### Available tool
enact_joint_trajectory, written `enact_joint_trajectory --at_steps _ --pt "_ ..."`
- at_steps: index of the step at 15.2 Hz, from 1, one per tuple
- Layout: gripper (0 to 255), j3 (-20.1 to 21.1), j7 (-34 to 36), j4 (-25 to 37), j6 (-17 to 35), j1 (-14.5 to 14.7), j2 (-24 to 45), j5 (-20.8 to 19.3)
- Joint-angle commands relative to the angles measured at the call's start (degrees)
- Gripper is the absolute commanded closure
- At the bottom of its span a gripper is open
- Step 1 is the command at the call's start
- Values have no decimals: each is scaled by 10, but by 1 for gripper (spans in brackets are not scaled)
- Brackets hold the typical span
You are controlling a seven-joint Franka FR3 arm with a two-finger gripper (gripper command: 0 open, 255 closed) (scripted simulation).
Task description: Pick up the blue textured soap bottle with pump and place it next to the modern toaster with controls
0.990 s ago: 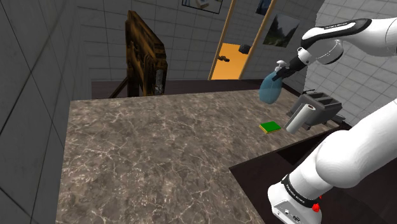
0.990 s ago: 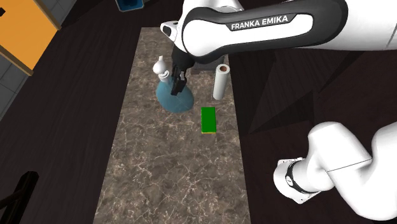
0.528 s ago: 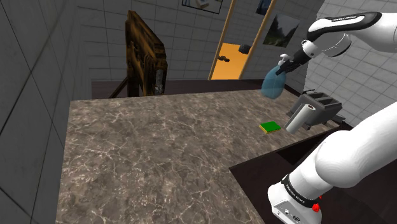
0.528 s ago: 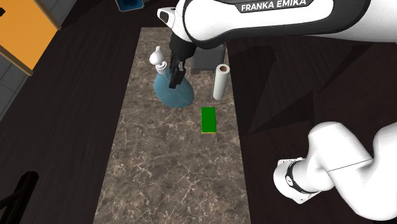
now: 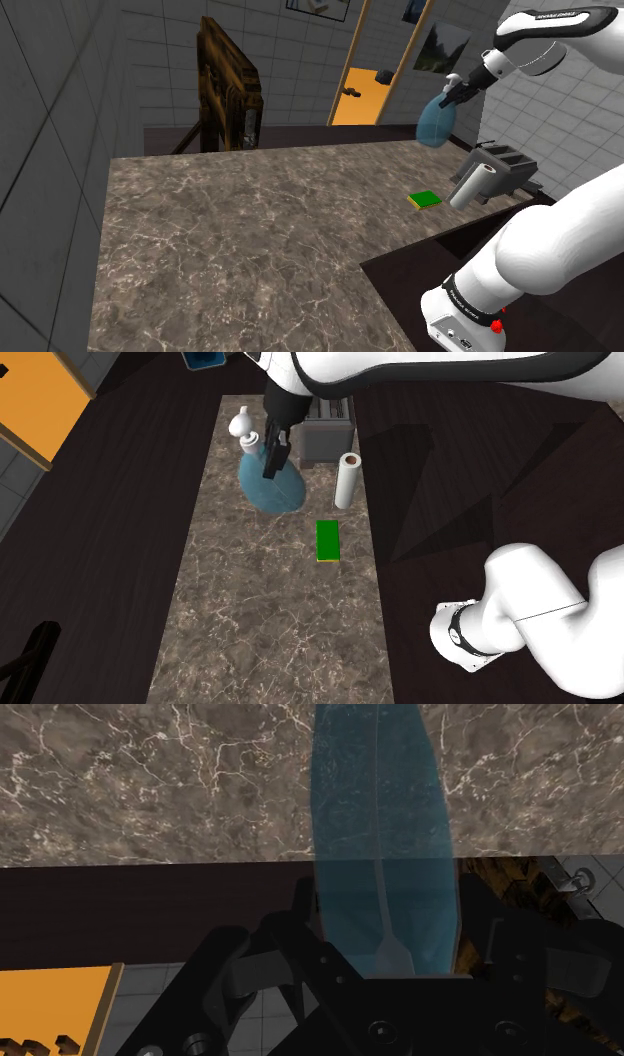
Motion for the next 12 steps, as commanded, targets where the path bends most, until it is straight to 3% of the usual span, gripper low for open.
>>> enact_joint_trajectory --at_steps 1,12 --pt "255 1 4 16 -16 0 0 -1" --pt "255 3 25 104 -97 3 6 -4"
